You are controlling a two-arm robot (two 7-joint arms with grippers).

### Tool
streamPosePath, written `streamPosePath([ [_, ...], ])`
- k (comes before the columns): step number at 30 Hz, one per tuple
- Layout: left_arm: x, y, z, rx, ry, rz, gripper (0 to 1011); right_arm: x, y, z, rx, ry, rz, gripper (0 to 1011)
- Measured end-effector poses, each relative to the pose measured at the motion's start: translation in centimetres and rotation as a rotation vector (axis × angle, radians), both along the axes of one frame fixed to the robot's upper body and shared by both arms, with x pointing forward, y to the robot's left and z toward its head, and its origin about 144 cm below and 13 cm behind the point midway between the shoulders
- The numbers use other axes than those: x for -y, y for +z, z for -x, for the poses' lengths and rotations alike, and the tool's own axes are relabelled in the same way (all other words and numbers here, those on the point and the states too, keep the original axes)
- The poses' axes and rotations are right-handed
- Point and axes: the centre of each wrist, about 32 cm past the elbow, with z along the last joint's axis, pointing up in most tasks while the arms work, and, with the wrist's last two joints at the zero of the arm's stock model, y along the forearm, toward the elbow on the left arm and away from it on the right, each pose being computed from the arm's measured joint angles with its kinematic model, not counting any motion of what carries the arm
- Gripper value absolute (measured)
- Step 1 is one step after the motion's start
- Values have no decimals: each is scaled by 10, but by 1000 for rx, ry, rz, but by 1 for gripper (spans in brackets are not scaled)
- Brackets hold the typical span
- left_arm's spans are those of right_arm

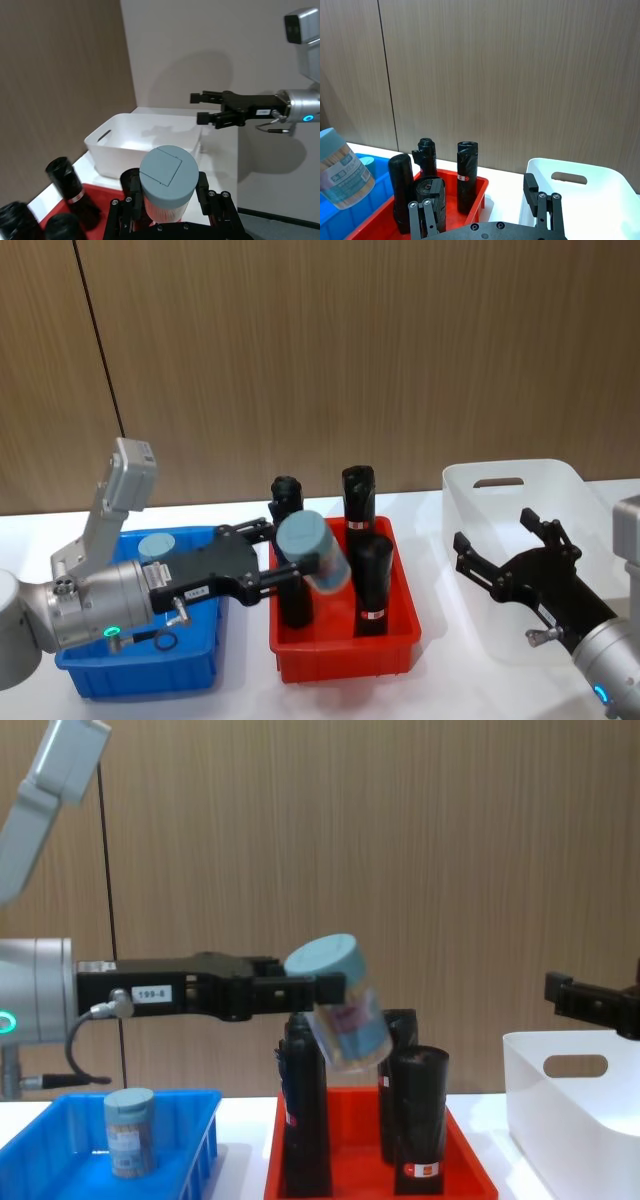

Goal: Pick the cotton swabs from the blue box and place them into the white box.

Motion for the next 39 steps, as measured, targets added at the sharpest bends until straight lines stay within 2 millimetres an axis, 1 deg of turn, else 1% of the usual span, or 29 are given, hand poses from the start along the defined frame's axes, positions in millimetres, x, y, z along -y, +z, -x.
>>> streamPosePath([
  [13, 10, 3, -2, 24, -85, -17, 652, 0, 0, 0, 0, 0, 0, 1001],
  [32, 10, 5, -2, 39, -97, -41, 652, 0, 0, 0, -1, 2, 1, 1001],
  [39, 10, 6, -2, 41, -99, -43, 652, 4, 2, -1, -9, 40, 12, 1001],
])
